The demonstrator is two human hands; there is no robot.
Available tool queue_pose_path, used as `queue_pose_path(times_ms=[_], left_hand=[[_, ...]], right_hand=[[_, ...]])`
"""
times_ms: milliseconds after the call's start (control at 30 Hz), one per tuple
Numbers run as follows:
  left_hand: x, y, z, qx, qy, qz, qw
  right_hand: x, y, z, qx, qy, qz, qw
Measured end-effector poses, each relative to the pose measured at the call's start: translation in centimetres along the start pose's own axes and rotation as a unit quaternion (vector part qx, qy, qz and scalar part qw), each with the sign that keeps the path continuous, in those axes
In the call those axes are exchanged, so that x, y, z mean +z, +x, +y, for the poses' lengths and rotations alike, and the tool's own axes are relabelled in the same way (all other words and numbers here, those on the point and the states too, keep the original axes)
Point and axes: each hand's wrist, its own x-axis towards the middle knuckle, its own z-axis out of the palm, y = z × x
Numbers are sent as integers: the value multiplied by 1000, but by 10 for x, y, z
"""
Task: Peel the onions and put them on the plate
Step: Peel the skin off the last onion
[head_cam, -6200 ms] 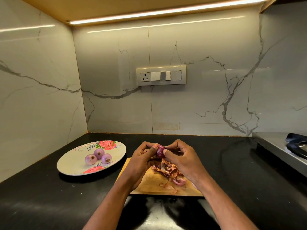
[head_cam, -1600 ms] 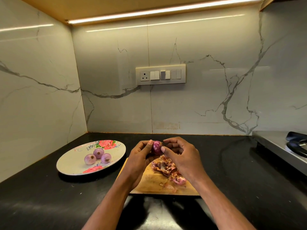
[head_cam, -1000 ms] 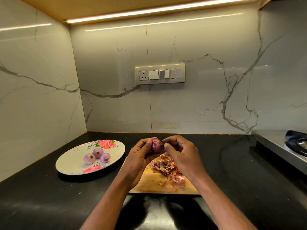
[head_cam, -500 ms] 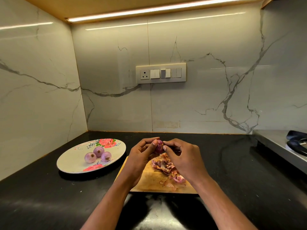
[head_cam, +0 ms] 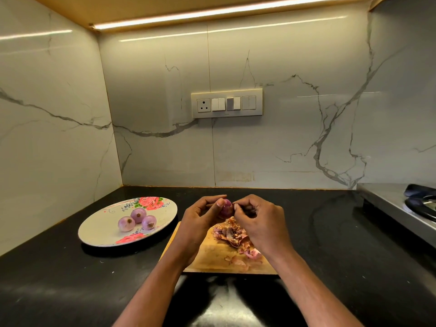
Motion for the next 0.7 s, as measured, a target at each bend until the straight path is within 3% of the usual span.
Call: queue_pose_path(times_ms=[167,300,700], left_hand=[[1,0,3,-39,-99,2,994],[-2,1,2,-39,-64,0,997],[-1,-1,2,-67,-4,-28,997]], right_hand=[[-2,1,-4,13,59,-40,997],[-2,-1,-6,-11,16,-109,994],[-4,0,-6,-50,-6,-114,992]])
